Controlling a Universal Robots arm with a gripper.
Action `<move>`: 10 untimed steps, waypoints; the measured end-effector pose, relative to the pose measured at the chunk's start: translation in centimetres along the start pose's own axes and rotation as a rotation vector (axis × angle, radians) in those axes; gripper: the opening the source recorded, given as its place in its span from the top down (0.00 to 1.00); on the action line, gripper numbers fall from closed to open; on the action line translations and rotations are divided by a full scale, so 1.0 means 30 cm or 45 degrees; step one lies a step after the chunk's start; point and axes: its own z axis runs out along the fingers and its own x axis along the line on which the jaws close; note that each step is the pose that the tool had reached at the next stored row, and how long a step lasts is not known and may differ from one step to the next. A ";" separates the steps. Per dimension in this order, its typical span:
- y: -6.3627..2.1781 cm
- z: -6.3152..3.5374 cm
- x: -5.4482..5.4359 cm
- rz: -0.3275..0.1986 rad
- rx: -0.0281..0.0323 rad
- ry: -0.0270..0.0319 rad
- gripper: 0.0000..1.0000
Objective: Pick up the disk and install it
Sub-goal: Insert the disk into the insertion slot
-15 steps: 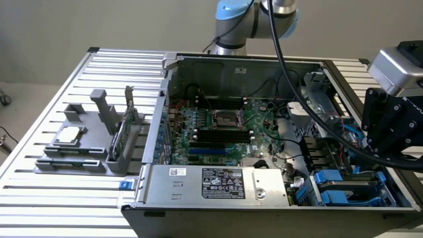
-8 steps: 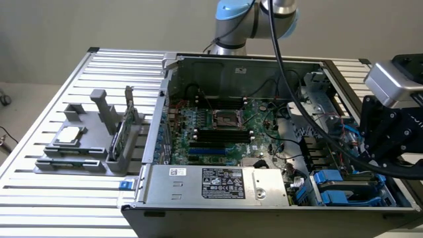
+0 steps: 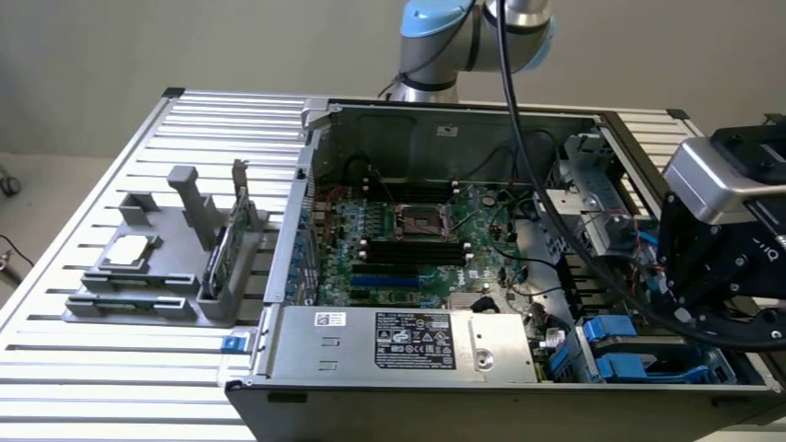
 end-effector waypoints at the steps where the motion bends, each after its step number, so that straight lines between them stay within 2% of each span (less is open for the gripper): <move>1: 0.000 0.006 0.000 -0.003 0.0002 0.0002 0.89; 10: -0.011 0.060 -0.002 -0.014 0.0026 0.0007 0.89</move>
